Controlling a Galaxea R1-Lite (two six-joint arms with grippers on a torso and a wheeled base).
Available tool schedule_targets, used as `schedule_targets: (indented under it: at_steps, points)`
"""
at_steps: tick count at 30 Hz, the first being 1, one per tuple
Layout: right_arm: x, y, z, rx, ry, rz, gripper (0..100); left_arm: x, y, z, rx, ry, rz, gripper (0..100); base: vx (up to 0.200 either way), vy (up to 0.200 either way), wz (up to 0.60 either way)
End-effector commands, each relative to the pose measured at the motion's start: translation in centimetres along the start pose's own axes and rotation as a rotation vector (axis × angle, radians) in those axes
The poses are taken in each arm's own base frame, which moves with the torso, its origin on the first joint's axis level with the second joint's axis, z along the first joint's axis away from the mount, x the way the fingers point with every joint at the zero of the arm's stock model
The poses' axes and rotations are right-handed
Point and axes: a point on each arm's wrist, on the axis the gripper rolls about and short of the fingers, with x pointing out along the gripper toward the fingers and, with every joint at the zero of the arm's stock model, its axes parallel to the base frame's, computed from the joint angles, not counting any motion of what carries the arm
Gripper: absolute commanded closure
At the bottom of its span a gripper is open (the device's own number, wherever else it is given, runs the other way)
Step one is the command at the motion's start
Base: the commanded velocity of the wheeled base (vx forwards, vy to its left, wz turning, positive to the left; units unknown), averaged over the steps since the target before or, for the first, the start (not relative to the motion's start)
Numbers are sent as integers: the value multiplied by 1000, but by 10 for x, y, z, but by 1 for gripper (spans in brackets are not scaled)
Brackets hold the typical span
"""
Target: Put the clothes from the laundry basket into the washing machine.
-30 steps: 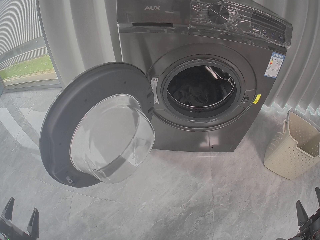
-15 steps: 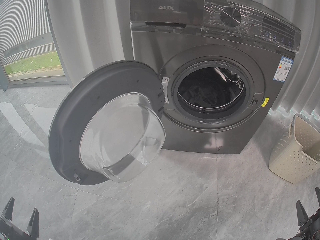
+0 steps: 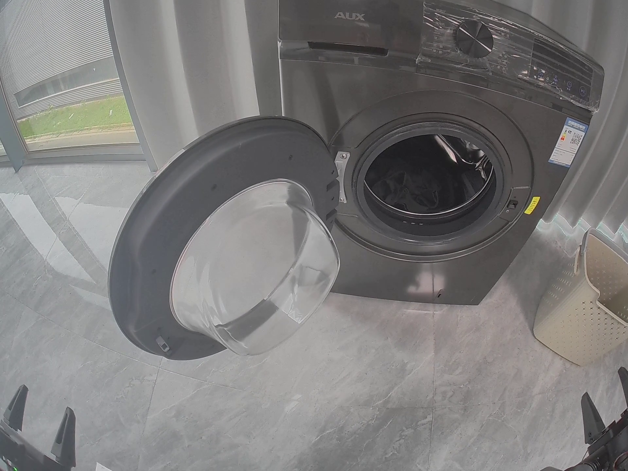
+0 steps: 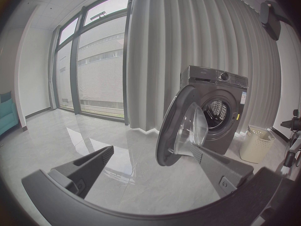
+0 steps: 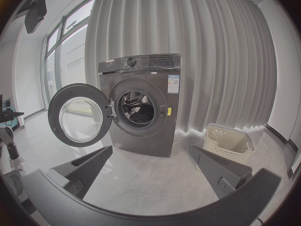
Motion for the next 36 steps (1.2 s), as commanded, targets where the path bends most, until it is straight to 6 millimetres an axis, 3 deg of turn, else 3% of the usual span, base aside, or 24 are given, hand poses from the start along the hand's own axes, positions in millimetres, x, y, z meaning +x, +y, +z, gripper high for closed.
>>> schedule_targets:
  at_steps: [1,4,5,11,23,28,36]
  points:
    - [1,0,-5,-2,8,0,0,-6,-2,64,-14,-150,-42,0,0,0,0]
    - [1,0,-5,-1,6,0,0,-4,-1,78,-10,-144,-84,0,0,0,0]
    - [1,0,-5,-1,6,-2,0,7,-2,85,-9,-82,-137,0,0,0,0]
    - [1,0,-5,-2,8,1,0,41,-9,91,-11,70,-267,0,0,0,0]
    - [1,0,-5,-2,6,-2,0,118,-31,98,5,167,-292,0,0,0,0]
    - [1,0,-5,-1,8,-2,0,146,-22,90,34,225,-172,0,0,0,0]
    - [1,0,-5,-1,6,-2,0,182,-15,88,61,221,-236,0,0,0,0]
